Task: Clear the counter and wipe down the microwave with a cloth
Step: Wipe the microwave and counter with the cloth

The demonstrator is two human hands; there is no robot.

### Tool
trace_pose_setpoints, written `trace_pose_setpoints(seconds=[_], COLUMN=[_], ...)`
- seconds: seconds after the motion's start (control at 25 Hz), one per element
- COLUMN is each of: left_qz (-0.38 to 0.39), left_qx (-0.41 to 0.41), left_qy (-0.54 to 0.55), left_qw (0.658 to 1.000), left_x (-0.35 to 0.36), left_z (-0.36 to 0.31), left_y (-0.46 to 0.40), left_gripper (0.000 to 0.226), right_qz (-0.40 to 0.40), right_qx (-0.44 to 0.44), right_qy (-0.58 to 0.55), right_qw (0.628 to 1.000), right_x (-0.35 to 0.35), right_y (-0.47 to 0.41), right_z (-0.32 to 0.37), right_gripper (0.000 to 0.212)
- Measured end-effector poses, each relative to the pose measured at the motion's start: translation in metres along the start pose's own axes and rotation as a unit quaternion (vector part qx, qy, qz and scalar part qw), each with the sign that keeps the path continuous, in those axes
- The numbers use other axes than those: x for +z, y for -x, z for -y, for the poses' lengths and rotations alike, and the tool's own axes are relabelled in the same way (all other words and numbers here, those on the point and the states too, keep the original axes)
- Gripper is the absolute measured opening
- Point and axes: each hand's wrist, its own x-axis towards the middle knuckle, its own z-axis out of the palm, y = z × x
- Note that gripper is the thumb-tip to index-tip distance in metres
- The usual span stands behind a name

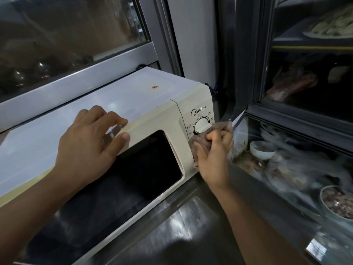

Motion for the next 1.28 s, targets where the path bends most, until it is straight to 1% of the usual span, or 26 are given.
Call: trace_pose_setpoints(seconds=[0.04, 0.08, 0.16, 0.2, 0.24, 0.28, 0.32, 0.4, 0.44, 0.48, 0.56, 0.6, 0.68, 0.8, 0.84, 0.92, 1.04, 1.12, 1.28], left_qz=[0.001, 0.002, 0.001, -0.001, -0.003, -0.004, -0.005, -0.007, -0.008, -0.009, -0.01, -0.011, -0.014, -0.014, -0.013, -0.011, -0.011, -0.01, -0.001], left_qx=[0.0, 0.001, 0.002, 0.003, 0.004, 0.005, 0.006, 0.005, 0.004, 0.003, 0.002, 0.002, 0.001, 0.002, 0.003, 0.006, 0.009, 0.011, 0.003], left_qy=[0.002, 0.003, 0.002, 0.0, -0.002, -0.005, -0.006, -0.005, -0.003, -0.001, 0.003, 0.002, 0.001, -0.002, -0.003, -0.003, -0.005, -0.007, -0.004], left_qw=[1.0, 1.0, 1.0, 1.0, 1.0, 1.0, 1.0, 1.0, 1.0, 1.0, 1.0, 1.0, 1.0, 1.0, 1.0, 1.0, 1.0, 1.0, 1.0], left_x=[0.0, -0.001, -0.001, -0.001, 0.0, 0.0, 0.001, 0.001, 0.001, 0.001, 0.001, 0.001, 0.0, 0.0, 0.0, 0.001, 0.0, 0.001, 0.0], left_z=[0.0, 0.001, 0.0, 0.0, 0.0, 0.0, 0.0, 0.0, 0.0, 0.001, 0.0, 0.001, 0.001, 0.001, 0.0, 0.0, 0.001, 0.0, 0.0], left_y=[0.0, 0.0, 0.0, 0.0, 0.0, 0.0, 0.0, 0.0, 0.0, 0.0, 0.0, 0.0, 0.0, 0.001, 0.0, 0.0, 0.0, 0.0, 0.0], left_gripper=[0.039, 0.04, 0.039, 0.039, 0.039, 0.04, 0.04, 0.041, 0.041, 0.042, 0.043, 0.044, 0.044, 0.045, 0.045, 0.044, 0.045, 0.046, 0.046], right_qz=[0.014, 0.027, 0.038, 0.032, 0.021, 0.013, 0.006, 0.016, 0.028, 0.034, 0.03, 0.029, 0.033, 0.031, 0.036, 0.037, 0.01, 0.008, 0.06], right_qx=[-0.003, 0.013, 0.102, 0.139, 0.151, 0.139, 0.106, 0.037, 0.021, 0.034, 0.104, 0.136, 0.16, 0.195, 0.188, 0.142, 0.063, 0.014, -0.08], right_qy=[-0.004, -0.021, -0.079, -0.088, -0.077, -0.06, -0.042, -0.028, -0.037, -0.051, -0.078, -0.073, -0.065, -0.121, -0.131, -0.106, -0.047, -0.013, 0.081], right_qw=[1.0, 0.999, 0.991, 0.986, 0.985, 0.988, 0.993, 0.999, 0.999, 0.997, 0.991, 0.988, 0.984, 0.973, 0.973, 0.983, 0.997, 1.0, 0.992], right_x=[-0.004, -0.009, -0.021, -0.022, -0.02, -0.015, -0.01, -0.001, -0.001, -0.003, -0.013, -0.016, -0.018, -0.033, -0.039, -0.044, -0.034, -0.028, -0.024], right_y=[-0.005, -0.015, -0.035, -0.041, -0.039, -0.032, -0.022, -0.006, -0.006, -0.011, -0.028, -0.034, -0.043, -0.075, -0.087, -0.099, -0.071, -0.051, -0.023], right_z=[-0.003, -0.006, -0.011, -0.013, -0.012, -0.008, -0.005, -0.002, -0.004, -0.007, -0.015, -0.02, -0.027, -0.011, -0.001, 0.019, 0.042, 0.053, 0.065], right_gripper=[0.028, 0.027, 0.022, 0.019, 0.019, 0.019, 0.02, 0.024, 0.026, 0.026, 0.022, 0.02, 0.017, 0.017, 0.018, 0.024, 0.031, 0.027, 0.016])
